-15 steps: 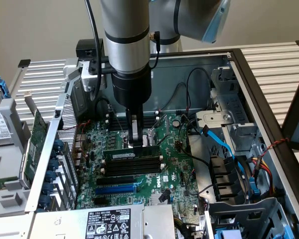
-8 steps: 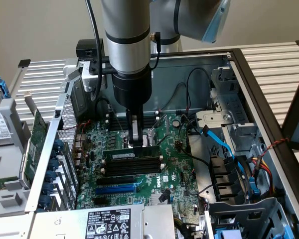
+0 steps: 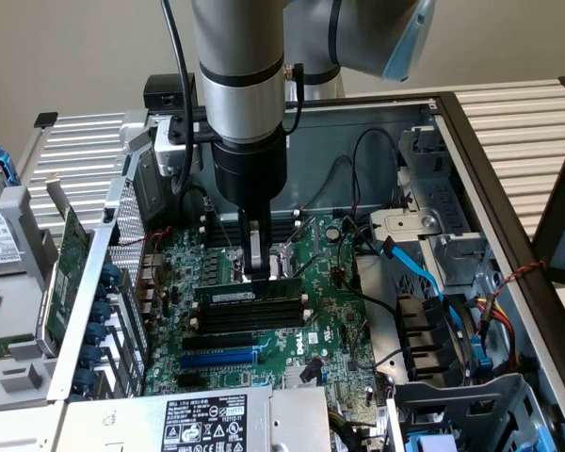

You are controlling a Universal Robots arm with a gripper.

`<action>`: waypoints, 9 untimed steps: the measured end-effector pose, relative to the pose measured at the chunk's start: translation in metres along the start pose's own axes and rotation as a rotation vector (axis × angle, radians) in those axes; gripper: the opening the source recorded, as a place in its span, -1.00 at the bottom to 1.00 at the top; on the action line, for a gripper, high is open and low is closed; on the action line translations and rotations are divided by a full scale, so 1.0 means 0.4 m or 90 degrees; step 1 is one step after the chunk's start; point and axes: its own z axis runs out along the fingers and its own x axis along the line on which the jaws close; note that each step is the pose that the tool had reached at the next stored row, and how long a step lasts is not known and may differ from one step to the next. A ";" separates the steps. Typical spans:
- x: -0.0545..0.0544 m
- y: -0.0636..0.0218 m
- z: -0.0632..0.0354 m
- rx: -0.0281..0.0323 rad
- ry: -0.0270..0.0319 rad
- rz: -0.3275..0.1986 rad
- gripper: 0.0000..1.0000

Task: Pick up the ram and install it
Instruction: 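Insert the ram into the slot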

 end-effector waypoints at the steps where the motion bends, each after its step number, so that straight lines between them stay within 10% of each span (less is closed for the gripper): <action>1: 0.000 0.000 0.001 0.0000 0.0006 0.000 -0.76; 9: 0.000 0.000 0.003 0.0001 0.0063 0.000 -0.76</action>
